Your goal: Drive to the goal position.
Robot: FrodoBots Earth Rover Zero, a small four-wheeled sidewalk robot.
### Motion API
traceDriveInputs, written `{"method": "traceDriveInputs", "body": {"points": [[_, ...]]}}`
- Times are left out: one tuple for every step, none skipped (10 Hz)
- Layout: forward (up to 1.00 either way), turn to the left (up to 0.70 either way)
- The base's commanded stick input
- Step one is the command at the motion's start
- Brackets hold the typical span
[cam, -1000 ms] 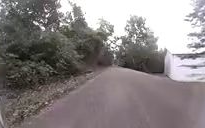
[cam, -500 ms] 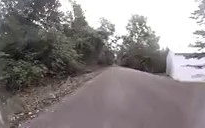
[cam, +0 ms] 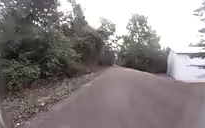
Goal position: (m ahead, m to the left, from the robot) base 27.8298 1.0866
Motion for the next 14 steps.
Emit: {"method": "traceDriveInputs", "body": {"points": [[0.7,0.0],[0.7,-0.02],[0.7,-0.03],[0.7,-0.03],[0.7,-0.03],[0.7,-0.03],[0.7,-0.03],[0.7,-0.03],[0.7,-0.03],[0.7,-0.03],[0.7,-0.03],[0.7,-0.03],[0.7,-0.03],[0.7,-0.03]]}}
